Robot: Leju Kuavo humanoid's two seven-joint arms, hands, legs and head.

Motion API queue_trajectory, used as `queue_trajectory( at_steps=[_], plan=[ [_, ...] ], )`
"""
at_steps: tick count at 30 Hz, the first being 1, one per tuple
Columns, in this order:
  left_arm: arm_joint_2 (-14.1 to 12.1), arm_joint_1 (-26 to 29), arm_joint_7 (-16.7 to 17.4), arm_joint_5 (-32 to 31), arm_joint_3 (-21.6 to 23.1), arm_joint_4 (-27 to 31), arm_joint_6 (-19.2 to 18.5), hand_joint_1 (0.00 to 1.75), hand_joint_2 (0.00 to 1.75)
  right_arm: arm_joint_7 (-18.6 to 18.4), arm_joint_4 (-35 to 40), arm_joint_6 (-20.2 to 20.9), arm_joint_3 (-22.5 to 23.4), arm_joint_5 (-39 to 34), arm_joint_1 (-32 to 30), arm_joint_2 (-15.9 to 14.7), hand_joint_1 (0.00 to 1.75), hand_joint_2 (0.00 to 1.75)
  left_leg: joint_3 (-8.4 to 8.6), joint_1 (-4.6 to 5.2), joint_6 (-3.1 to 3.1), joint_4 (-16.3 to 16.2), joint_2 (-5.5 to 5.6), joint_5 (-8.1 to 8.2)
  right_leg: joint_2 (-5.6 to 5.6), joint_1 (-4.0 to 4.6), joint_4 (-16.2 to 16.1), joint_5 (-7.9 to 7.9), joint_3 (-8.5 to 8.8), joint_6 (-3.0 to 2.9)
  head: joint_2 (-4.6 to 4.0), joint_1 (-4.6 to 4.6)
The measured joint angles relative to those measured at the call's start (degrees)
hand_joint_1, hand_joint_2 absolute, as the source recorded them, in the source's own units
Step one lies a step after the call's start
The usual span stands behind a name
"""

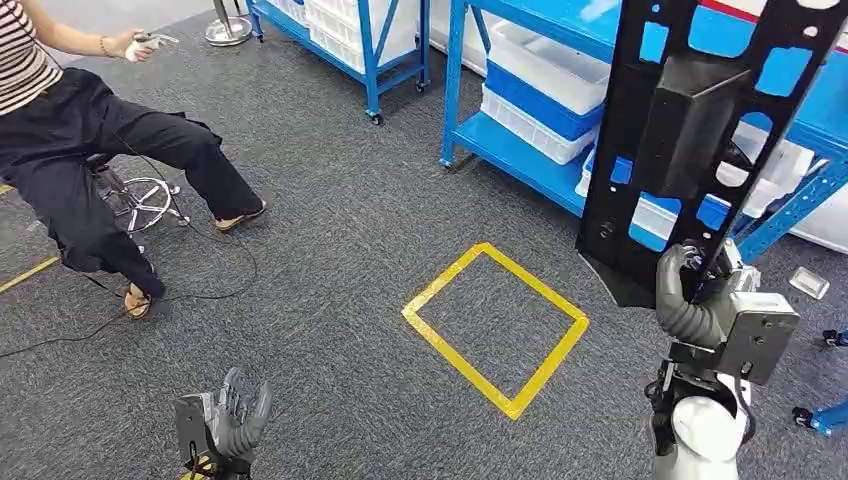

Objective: Take the parts from the cabinet and place them on the table.

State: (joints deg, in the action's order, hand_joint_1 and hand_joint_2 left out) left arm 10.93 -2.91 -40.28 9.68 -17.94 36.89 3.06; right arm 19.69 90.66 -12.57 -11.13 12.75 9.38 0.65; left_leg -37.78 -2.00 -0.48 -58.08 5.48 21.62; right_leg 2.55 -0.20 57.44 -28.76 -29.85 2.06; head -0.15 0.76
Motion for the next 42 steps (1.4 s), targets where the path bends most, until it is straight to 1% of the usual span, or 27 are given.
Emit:
queue_trajectory(
  at_steps=[1,2,4,6,7,9,11,12,13,16,17,19,21,23,25,26,27,28,31,32,33,34,36,38,39,41,42],
  plan=[
    [0.0,0.16,-0.02,0.0,-0.68,-0.02,0.24,0.0,1.75,0.26,-0.28,0.17,0.0,-0.44,0.51,0.15,1.75,1.75,-0.04,0.0,-0.55,0.49,0.51,-0.52,-0.47,0.01,-0.65,0.63,0.11,-0.57,0.0,0.07],
    [-0.13,0.21,-0.02,0.0,-1.16,-0.04,0.62,0.0,1.75,0.48,-0.62,0.31,0.0,-0.68,1.06,0.48,1.75,1.75,-0.45,-0.26,-0.52,-0.04,-0.64,-0.07,-1.22,-1.59,-1.82,1.52,0.36,-1.2,0.0,-0.28],
    [-0.22,0.07,-0.02,0.09,-2.41,-0.09,0.7,0.0,1.75,0.7,-1.8,0.57,-0.02,-1.23,2.11,0.72,1.75,1.75,-3.25,0.23,-0.43,-6.01,-3.97,4.43,-2.56,-1.08,-2.2,1.99,0.34,-2.49,0.0,-0.63],
    [-0.28,0.23,0.0,0.15,-3.39,-0.18,0.68,0.0,1.75,0.72,-2.82,0.66,-0.09,-1.43,2.71,1.14,1.75,1.75,-7.01,0.17,-0.81,-14.79,-4.49,8.27,-3.85,-0.93,-2.2,2.02,0.04,-2.4,0.0,-0.61],
    [-0.37,0.34,-0.02,0.15,-3.76,-0.24,0.61,0.0,1.75,0.72,-3.26,0.7,-0.15,-1.43,2.82,1.34,1.75,1.75,-7.75,0.06,-1.11,-17.04,-4.62,8.72,-4.53,-0.95,-2.17,2.02,0.02,-2.39,0.0,-0.63],
    [-0.63,0.37,0.0,0.17,-4.09,-0.37,0.61,0.0,1.75,0.74,-3.94,0.74,-0.22,-1.43,2.98,1.75,1.75,1.75,-5.38,-0.64,-1.75,-13.56,-5.34,6.22,-5.82,-1.35,-1.93,1.94,0.09,-2.29,0.0,-0.74],
    [-0.79,0.34,0.0,0.17,-4.68,-0.39,0.63,0.0,1.75,0.74,-4.44,0.74,-0.24,-1.47,3.4,1.88,1.75,1.75,0.12,-1.52,-2.9,-4.24,-8.01,2.41,-6.73,-1.75,-0.85,1.12,-0.01,-0.95,0.0,-0.76],
    [-0.54,0.13,0.0,0.17,-4.79,-0.46,0.79,0.0,1.75,0.77,-4.59,0.74,-0.24,-1.53,3.64,1.9,1.75,1.75,0.89,-1.18,-3.62,-3.03,-9.43,3.54,-7.14,-1.04,0.11,0.5,-0.86,-0.02,0.0,-0.85],
    [-0.39,0.15,0.05,0.11,-5.0,-0.5,1.11,0.0,1.75,0.81,-4.79,0.79,-0.2,-1.77,4.01,1.9,1.75,1.75,0.24,-1.5,-2.15,-3.0,-7.97,3.36,-7.45,-0.78,1.3,-0.1,-0.98,0.32,0.0,-0.51],
    [-0.28,0.41,0.0,-0.31,-6.63,-0.48,1.49,0.0,1.75,1.49,-5.88,1.36,-0.55,-2.19,4.46,2.6,1.75,1.75,-0.68,-0.72,-0.77,-3.32,-6.61,2.85,-8.15,-1.21,0.5,0.59,-0.88,1.21,0.0,0.13],
    [-0.29,0.59,0.0,-0.61,-7.34,-0.31,1.49,0.0,1.75,1.57,-6.51,1.6,-0.74,-2.28,4.79,2.97,1.75,1.75,-0.65,-0.64,-0.28,-3.1,-6.02,2.68,-7.54,-1.65,0.65,0.17,-1.28,1.24,0.0,0.37],
    [0.04,0.86,-0.02,-1.2,-9.06,0.61,1.47,0.0,1.75,1.6,-7.74,1.92,-1.49,-2.26,5.8,3.78,1.75,1.75,-0.75,-0.53,0.4,-2.87,-5.15,2.4,-4.37,-1.67,5.62,-2.95,-3.38,0.3,0.0,0.62],
    [0.61,0.94,-0.02,-2.12,-11.0,1.31,1.29,0.0,1.75,1.6,-9.56,2.14,-2.36,-2.3,6.96,4.37,1.75,1.75,-1.06,-0.17,0.93,-2.71,-4.05,2.05,-3.35,-1.24,15.6,-6.47,-8.32,-0.45,0.0,0.7],
    [1.23,1.41,-0.02,-2.49,-12.99,1.86,1.4,0.0,1.75,1.71,-11.09,2.43,-3.21,-2.52,7.83,5.01,1.75,1.75,-1.18,0.59,1.23,-2.71,-2.78,1.85,-2.89,-0.31,18.96,-6.59,-10.1,-0.86,0.0,0.68],
    [1.64,1.63,-0.02,-2.82,-14.74,2.43,1.62,0.0,1.75,1.82,-12.38,2.73,-3.87,-2.69,8.78,5.73,1.75,1.75,-1.13,1.27,1.56,-2.71,-1.41,1.64,-2.36,0.73,12.39,-3.41,-7.27,-1.49,0.0,0.66],
    [1.92,1.78,-0.02,-3.0,-15.63,2.84,1.73,0.0,1.75,1.99,-12.96,2.99,-4.2,-2.93,9.49,6.19,1.75,1.75,-1.1,1.44,1.75,-2.67,-0.79,1.5,-1.3,1.61,7.08,-1.14,-4.83,-2.13,0.0,0.66],
    [2.56,1.93,-0.02,-3.15,-16.36,3.08,1.73,0.0,1.75,2.17,-13.51,3.15,-4.46,-3.09,10.45,6.63,1.75,1.75,-1.31,1.22,1.97,-2.48,-0.46,1.26,1.23,2.44,2.69,0.39,-2.87,-3.11,0.0,0.66],
    [2.77,1.89,-0.02,-3.3,-17.29,3.36,1.75,0.0,1.75,2.38,-14.25,3.32,-4.72,-3.2,11.36,7.12,1.75,1.75,-1.52,1.73,1.83,-2.61,0.2,1.1,1.21,2.38,1.42,0.31,-2.57,-3.75,0.0,0.54],
    [3.65,3.2,0.0,-4.44,-19.93,4.04,1.75,0.0,1.75,2.65,-16.49,4.0,-5.84,-3.5,12.88,8.4,1.75,1.75,-1.81,1.3,1.05,-1.91,1.19,0.15,-0.01,2.68,1.2,0.97,-2.47,-4.23,0.0,0.86],
    [3.72,3.56,-0.02,-4.9,-20.88,4.39,1.75,0.0,1.75,2.67,-17.14,4.18,-6.21,-3.52,13.14,9.07,1.75,1.75,-1.87,1.65,0.8,-1.83,1.36,0.0,-0.69,1.89,-0.15,1.88,-2.03,-4.33,0.0,0.81],
    [3.91,3.78,-0.02,-5.2,-21.87,4.72,1.75,0.0,1.75,2.67,-17.93,4.31,-6.43,-3.59,13.46,9.55,1.75,1.75,-2.37,1.86,0.78,-2.75,-1.09,1.01,-1.29,1.7,-0.81,2.33,-1.67,-4.05,0.0,0.75],
    [4.15,3.81,-0.02,-5.64,-22.74,5.03,1.75,0.0,1.75,2.73,-18.74,4.48,-6.73,-3.76,13.85,10.03,1.75,1.75,-3.46,1.88,0.44,-5.32,-2.97,3.34,-1.79,1.63,-0.99,2.56,-1.7,-4.47,0.0,0.7],
    [4.44,3.92,-0.02,-6.27,-24.48,5.53,1.75,0.0,1.75,2.75,-20.15,4.76,-7.1,-4.0,14.11,10.38,1.75,1.75,-6.66,1.43,-0.46,-13.21,-4.55,7.71,-3.22,1.69,-0.98,2.55,-1.82,-4.46,0.0,0.7],
    [4.72,4.32,0.0,-6.91,-25.84,5.86,1.73,0.0,1.75,2.82,-21.38,4.92,-7.28,-4.03,14.15,10.84,1.75,1.75,-7.99,0.95,-1.18,-17.24,-5.1,9.0,-4.72,1.61,-0.94,2.55,-2.03,-4.44,0.0,0.61],
    [4.87,4.44,-0.02,-7.24,-26.47,5.9,1.71,0.0,1.75,2.86,-21.8,4.94,-7.34,-4.05,14.16,11.02,1.75,1.75,-6.77,0.65,-1.51,-15.63,-5.38,7.89,-5.42,1.5,-0.89,2.54,-2.11,-4.42,0.0,0.59],
    [5.09,4.7,-0.02,-7.39,-27.52,6.36,1.73,0.0,1.75,2.89,-22.47,4.98,-7.54,-4.07,14.44,11.45,1.75,1.75,-0.89,0.21,-2.06,-6.53,-6.59,4.1,-6.58,1.17,-0.41,2.29,-2.25,-4.04,0.0,0.55],
    [5.31,4.69,-0.02,-7.65,-27.87,6.54,1.73,0.0,1.75,2.89,-22.69,5.01,-7.58,-4.07,14.62,11.63,1.75,1.75,1.58,0.17,-2.31,-2.28,-8.43,3.76,-7.03,1.27,0.2,1.96,-2.33,-3.54,0.0,0.46]
  ],
)
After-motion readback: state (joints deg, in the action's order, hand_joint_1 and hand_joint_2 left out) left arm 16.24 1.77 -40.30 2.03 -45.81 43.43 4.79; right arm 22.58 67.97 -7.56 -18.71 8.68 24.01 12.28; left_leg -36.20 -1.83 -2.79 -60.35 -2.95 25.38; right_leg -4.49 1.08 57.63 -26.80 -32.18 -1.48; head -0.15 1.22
